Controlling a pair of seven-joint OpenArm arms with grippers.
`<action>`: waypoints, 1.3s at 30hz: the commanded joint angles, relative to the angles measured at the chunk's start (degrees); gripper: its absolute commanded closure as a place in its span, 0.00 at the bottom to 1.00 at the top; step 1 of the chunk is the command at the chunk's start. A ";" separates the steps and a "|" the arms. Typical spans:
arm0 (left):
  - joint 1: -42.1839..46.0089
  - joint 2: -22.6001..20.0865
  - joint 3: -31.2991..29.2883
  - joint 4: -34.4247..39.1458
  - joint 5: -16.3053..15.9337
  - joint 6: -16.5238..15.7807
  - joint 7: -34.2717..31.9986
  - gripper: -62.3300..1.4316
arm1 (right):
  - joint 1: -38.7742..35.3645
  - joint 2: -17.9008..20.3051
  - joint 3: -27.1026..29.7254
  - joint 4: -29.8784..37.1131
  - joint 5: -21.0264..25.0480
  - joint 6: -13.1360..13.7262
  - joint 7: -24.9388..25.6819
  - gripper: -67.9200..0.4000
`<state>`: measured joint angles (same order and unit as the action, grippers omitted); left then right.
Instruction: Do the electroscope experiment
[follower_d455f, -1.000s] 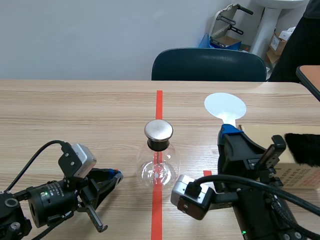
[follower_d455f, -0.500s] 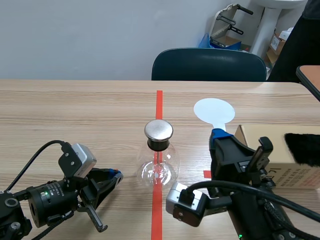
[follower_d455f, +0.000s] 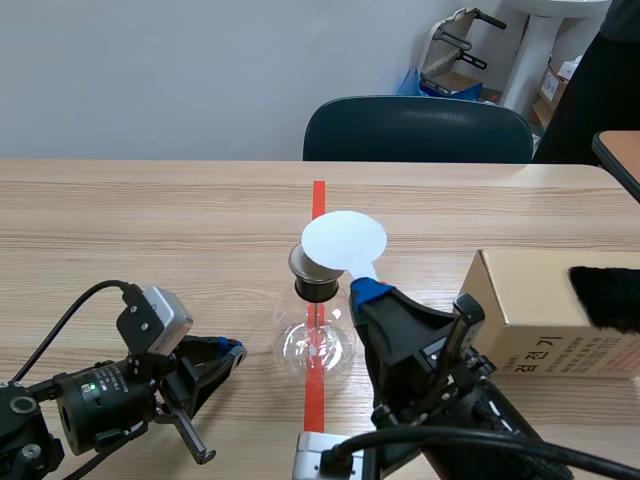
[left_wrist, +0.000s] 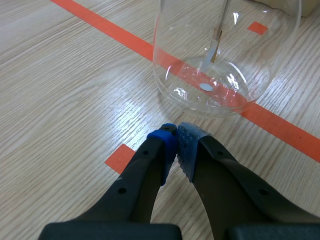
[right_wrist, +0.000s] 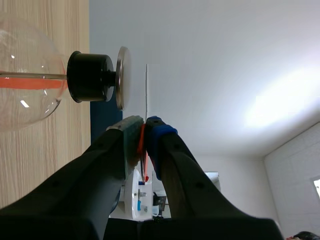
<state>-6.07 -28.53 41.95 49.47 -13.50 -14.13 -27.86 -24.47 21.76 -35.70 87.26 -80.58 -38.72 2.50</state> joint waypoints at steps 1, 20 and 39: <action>-0.28 1.01 -0.02 0.98 -0.37 -0.15 -0.63 0.92 | 0.83 0.61 0.28 0.15 -0.02 -0.66 0.48 0.98; -0.28 1.01 -0.02 0.98 -0.33 -0.11 -0.63 0.92 | 0.81 0.61 0.28 0.15 -0.02 -0.37 -0.09 0.98; -0.31 1.03 -0.09 0.98 -0.35 -0.11 -0.66 0.92 | 0.76 0.61 0.28 0.15 1.75 -0.26 -26.34 0.98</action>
<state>-6.07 -27.79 41.93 49.47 -13.50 -14.11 -27.66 -24.47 21.76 -35.70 87.26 -78.37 -38.52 -23.33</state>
